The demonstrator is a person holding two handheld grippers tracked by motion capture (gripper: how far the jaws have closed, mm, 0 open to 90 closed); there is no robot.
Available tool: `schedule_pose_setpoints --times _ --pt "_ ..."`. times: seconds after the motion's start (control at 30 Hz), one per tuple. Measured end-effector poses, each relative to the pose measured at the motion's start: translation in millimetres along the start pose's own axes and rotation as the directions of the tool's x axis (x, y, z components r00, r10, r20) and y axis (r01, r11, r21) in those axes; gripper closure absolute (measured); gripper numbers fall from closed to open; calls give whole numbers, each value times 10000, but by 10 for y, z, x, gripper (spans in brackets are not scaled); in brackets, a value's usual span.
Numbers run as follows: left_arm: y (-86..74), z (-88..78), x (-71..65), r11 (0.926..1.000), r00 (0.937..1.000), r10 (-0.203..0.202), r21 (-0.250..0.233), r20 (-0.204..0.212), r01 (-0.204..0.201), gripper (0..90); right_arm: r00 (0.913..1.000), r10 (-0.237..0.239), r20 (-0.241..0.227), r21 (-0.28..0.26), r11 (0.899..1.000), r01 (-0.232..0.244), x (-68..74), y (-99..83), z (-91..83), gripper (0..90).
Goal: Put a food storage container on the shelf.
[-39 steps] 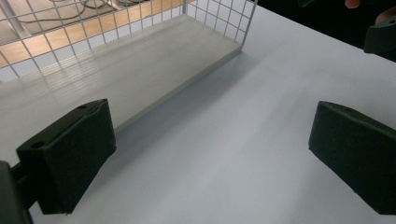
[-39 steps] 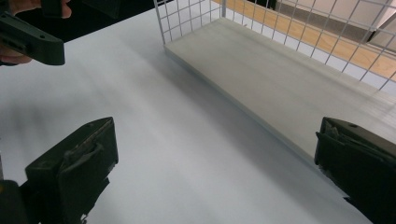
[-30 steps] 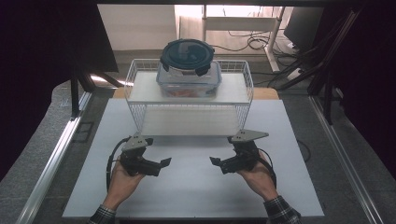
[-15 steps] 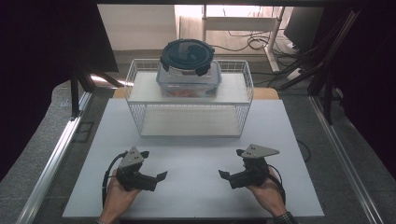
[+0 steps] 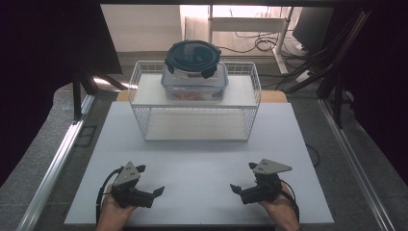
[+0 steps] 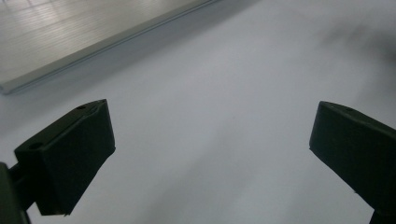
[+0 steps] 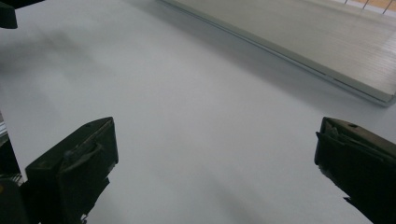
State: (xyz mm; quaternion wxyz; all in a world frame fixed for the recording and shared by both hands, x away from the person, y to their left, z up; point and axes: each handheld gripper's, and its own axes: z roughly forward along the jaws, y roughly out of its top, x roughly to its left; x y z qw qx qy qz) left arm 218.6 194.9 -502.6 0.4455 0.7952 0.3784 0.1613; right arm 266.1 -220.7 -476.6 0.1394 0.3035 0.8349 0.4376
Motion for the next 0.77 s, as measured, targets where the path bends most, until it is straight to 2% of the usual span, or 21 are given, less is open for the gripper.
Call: schedule_pose_setpoints --times 0.17,0.43,0.63,0.77 --pt "-88 -27 15 9998 9999 -133 145 -60 134 0 10000 -42 81 195 9998 41 23 -82 6 0" --pt "-203 45 27 9980 9997 -25 638 -224 40 0 9992 -225 345 741 9971 199 41 -220 53 0" --pt "-273 154 82 9916 9993 -360 1244 -67 366 0 9966 -516 642 1451 9885 418 22 -303 145 0" --pt "-268 172 76 9909 9996 -293 1311 -42 296 0 9962 -511 707 1669 9852 386 8 -325 177 0"
